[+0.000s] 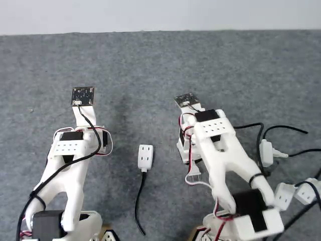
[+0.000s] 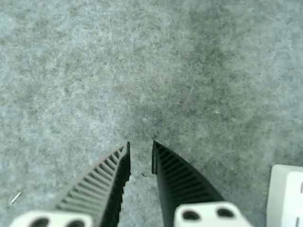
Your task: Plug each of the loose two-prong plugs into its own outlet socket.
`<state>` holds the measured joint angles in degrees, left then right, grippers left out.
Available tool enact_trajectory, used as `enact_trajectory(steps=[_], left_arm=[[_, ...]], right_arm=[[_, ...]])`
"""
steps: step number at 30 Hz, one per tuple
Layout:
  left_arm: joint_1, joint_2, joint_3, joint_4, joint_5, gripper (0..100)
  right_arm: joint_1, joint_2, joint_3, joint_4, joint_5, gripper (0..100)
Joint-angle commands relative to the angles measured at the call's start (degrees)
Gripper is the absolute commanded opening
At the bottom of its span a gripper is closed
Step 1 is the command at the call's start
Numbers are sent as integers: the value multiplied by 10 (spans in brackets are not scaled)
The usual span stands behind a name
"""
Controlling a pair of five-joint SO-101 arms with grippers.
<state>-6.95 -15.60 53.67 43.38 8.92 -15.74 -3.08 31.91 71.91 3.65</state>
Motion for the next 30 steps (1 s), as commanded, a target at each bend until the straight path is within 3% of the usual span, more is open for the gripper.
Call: enact_trajectory(steps=[1,12,18,30], left_arm=[[-2,-2,-16,-14,-3,73],[-2,-2,-16,-14,-3,73],[-2,-2,-16,-14,-3,73],[-2,-2,-16,-12,-3,73]], right_arm=[[19,39,-38,-47,9,6],[19,111,-80,-65,-25,7],[19,111,-80,-53,-44,130],[22,117,-73,-59,-72,10]])
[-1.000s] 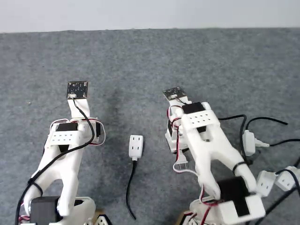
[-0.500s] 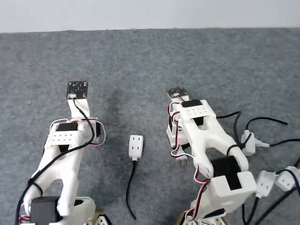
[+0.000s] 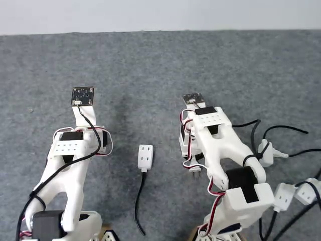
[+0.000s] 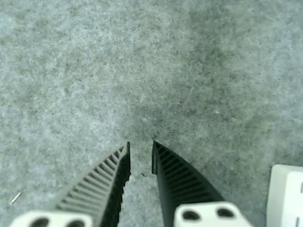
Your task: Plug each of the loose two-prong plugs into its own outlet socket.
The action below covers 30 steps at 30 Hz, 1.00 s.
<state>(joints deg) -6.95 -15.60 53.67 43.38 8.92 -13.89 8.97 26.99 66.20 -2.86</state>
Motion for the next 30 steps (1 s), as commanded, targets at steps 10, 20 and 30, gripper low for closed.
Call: enact_trajectory(steps=[10,20,30], left_arm=[[36,21,-29,22,-2,73],[38,175,-175,161,-146,13],[69,124,-128,168,-249,12]], right_arm=[[-15,-157,-25,29,-5,8],[-165,-358,-25,60,14,8],[-255,-363,-25,16,11,8]])
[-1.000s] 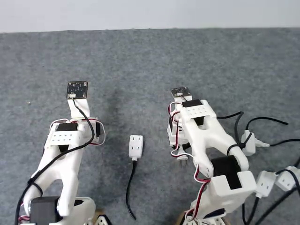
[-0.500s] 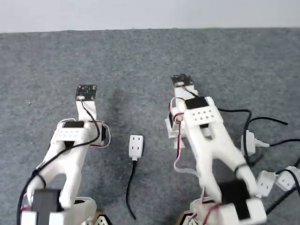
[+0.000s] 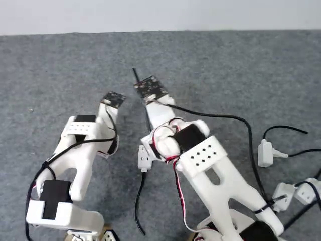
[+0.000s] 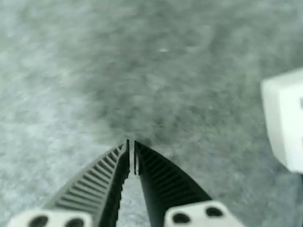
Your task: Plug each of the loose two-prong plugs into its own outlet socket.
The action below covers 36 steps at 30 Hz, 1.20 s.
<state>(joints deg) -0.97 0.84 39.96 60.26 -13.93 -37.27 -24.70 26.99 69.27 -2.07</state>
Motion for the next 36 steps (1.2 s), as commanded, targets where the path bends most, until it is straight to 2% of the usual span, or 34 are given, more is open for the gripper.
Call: enact_trajectory(steps=[1,8,14,22,29,36], left_arm=[[16,-51,21,-6,-28,12],[47,-116,80,-13,-69,12],[47,-123,87,-12,-80,12],[56,-172,131,-28,-135,12],[86,-293,224,-57,-147,12],[100,-308,240,-57,-149,12]], right_arm=[[-28,-26,-25,-15,4,8],[-63,-26,-3,-29,3,8],[-65,-32,6,-36,3,8],[-61,-31,6,-35,4,8],[-62,-28,-12,-8,4,8],[-61,-26,-16,-8,-20,8]])
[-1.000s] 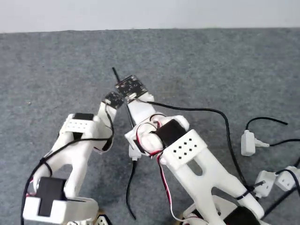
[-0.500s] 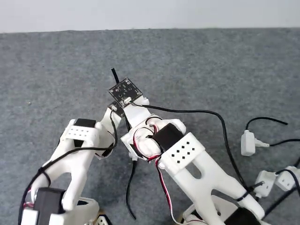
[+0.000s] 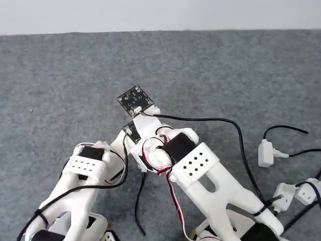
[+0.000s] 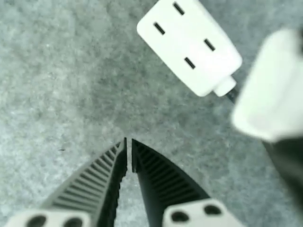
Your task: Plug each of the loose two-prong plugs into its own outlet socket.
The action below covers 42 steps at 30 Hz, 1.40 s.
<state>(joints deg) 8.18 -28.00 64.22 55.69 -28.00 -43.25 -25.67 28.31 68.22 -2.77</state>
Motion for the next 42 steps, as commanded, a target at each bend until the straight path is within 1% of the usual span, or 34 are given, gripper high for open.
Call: enact_trajectory(steps=[1,4,8,9,11,15,19,22,24,30,42], left_arm=[[9,-20,-2,-11,-9,12],[10,-21,-1,-11,-11,12],[6,-22,-2,-16,-7,13],[5,-22,-1,-28,6,13],[-5,-22,0,-49,51,13],[-47,-22,-4,-97,135,14],[-112,-22,-29,-141,246,15],[-161,-21,-52,-146,293,15],[-175,-20,-58,-147,302,16],[-176,-21,-57,-149,301,16],[-175,-18,-57,-149,300,16]], right_arm=[[0,-16,-29,2,-20,8],[12,-17,-29,1,-49,8],[37,-16,-26,-19,-110,8],[42,-15,-26,-22,-124,8],[45,-15,-26,-31,-141,8],[58,-15,-25,-36,-147,8],[65,4,5,-84,-186,8],[67,30,20,-128,-192,8],[69,45,23,-144,-192,8],[71,81,23,-166,-192,8],[93,124,25,-165,-192,8]])
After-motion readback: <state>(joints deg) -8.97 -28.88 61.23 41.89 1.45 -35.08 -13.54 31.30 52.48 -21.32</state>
